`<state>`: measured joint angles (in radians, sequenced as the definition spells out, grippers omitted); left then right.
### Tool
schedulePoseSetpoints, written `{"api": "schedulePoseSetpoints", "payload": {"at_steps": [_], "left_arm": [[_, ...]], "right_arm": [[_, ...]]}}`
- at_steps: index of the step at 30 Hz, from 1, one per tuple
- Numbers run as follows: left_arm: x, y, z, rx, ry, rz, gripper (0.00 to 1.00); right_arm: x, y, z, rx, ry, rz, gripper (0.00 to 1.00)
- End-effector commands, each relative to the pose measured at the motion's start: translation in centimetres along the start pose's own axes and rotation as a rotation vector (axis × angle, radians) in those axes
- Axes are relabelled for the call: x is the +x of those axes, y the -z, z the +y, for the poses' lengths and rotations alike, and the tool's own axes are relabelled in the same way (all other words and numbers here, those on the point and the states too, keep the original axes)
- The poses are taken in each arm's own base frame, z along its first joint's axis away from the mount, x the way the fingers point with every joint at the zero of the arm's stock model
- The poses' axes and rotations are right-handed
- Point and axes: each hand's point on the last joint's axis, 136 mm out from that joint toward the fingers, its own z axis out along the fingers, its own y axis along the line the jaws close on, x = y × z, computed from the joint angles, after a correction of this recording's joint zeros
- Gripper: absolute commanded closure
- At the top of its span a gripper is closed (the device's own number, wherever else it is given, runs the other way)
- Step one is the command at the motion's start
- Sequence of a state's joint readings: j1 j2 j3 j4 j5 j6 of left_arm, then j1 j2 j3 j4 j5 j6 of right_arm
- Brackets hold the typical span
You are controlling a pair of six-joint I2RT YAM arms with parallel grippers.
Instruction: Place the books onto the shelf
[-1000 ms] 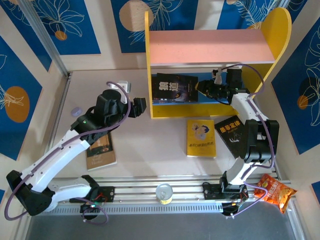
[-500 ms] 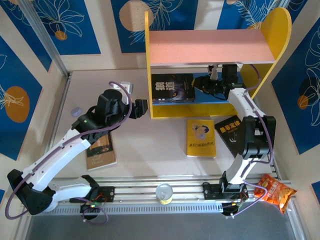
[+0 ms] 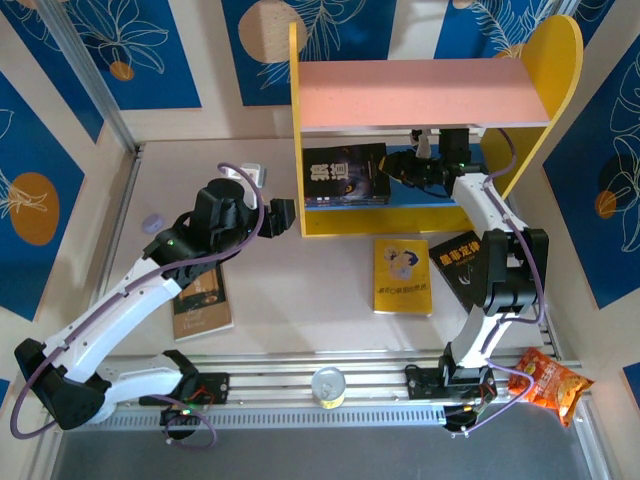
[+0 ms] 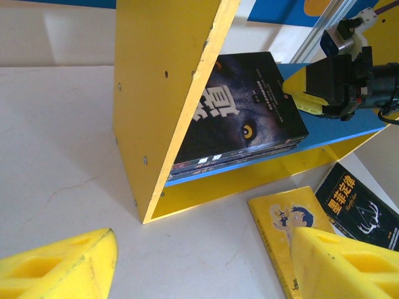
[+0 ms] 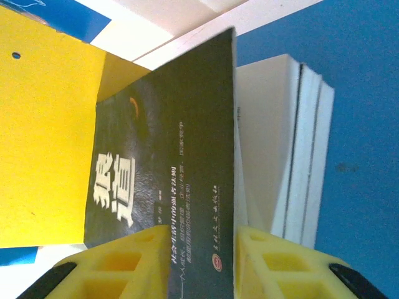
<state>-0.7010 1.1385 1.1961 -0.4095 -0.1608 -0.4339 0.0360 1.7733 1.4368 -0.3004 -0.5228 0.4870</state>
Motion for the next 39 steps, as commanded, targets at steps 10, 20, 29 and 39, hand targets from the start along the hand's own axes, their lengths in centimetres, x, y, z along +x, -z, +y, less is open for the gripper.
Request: {"api": "schedulePoseSetpoints", "payload": {"at_steps": [10, 20, 29, 39], "left_arm": [[-1.2, 0.5, -0.1, -0.001, -0.027, -0.017, 0.27], [-1.3, 0.1, -0.2, 0.0, -0.032, -0.013, 0.26], [-1.4, 0.1, -0.3, 0.007, -0.034, -0.011, 0.26], [-1.2, 0.2, -0.3, 0.009, -0.033, -0.011, 0.26]], "right_arm": [[-0.6, 0.8, -0.1, 0.001, -0.001, -0.011, 0.59], [-0.2, 2.1, -0.8, 0.007, -0.012, -0.024, 0.59], [0.7, 1.7, -0.4, -0.002, -0.001, -0.005, 0.66], [0.8, 1.3, 0.5, -0.007, 0.024, -0.004, 0.68]]}}
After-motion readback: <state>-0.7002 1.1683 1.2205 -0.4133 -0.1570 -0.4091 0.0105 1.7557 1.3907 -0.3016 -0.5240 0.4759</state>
